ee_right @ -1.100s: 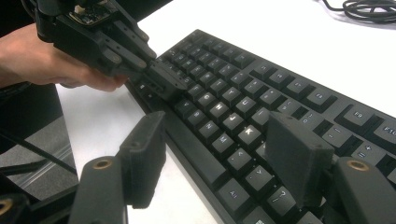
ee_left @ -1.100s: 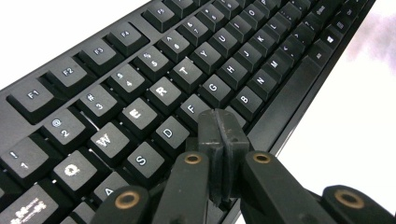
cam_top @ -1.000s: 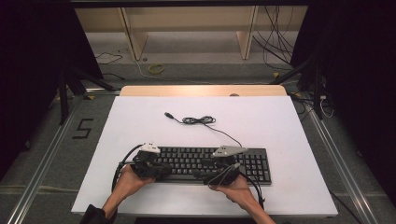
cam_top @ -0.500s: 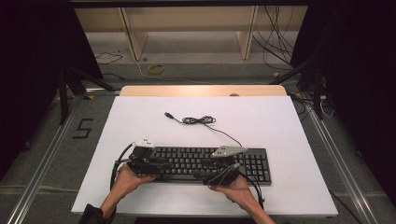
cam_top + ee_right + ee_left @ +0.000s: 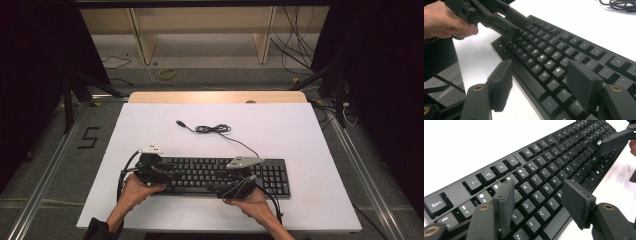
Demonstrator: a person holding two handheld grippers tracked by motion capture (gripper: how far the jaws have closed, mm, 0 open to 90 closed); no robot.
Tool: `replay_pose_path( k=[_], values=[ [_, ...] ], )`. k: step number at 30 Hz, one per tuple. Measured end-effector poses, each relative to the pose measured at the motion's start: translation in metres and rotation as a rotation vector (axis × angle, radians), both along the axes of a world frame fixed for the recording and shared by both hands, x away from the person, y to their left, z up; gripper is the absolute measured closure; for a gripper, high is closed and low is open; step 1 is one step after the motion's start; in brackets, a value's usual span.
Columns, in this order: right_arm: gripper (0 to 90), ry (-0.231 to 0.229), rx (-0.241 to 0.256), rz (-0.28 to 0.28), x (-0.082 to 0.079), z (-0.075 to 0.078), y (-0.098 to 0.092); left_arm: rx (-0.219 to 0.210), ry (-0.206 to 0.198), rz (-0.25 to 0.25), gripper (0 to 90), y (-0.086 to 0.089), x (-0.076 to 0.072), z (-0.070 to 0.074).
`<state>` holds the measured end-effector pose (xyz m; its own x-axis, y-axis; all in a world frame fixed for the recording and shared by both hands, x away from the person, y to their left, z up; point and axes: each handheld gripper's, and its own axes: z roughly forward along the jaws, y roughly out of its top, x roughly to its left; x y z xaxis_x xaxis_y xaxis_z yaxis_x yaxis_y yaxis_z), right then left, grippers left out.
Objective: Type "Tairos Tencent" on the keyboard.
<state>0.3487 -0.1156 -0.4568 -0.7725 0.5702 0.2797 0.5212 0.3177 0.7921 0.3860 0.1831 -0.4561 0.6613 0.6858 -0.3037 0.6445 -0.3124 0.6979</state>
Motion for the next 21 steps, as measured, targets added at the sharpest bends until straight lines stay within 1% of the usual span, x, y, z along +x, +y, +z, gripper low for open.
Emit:
replay_pose_path(
  k=[4, 8, 16, 21],
  values=[
    [38.5, 0.001, -0.002, 0.002, 0.0, 0.0, 0.0, -0.003, -0.009, 0.018, 37.5, 0.002, 0.003, 0.001],
    [38.5, 0.001, -0.001, 0.002, 0.0, 0.0, 0.0, -0.008, -0.006, 0.034, 35.4, 0.004, 0.005, 0.002],
    [38.6, 0.006, 0.0, 0.003, 0.0, -0.001, 0.002, -0.009, -0.005, 0.061, 33.7, 0.007, 0.011, 0.001],
    [38.6, 0.004, 0.002, 0.002, 0.001, -0.001, 0.001, -0.007, -0.004, 0.066, 34.0, 0.009, 0.014, 0.001]
  ],
)
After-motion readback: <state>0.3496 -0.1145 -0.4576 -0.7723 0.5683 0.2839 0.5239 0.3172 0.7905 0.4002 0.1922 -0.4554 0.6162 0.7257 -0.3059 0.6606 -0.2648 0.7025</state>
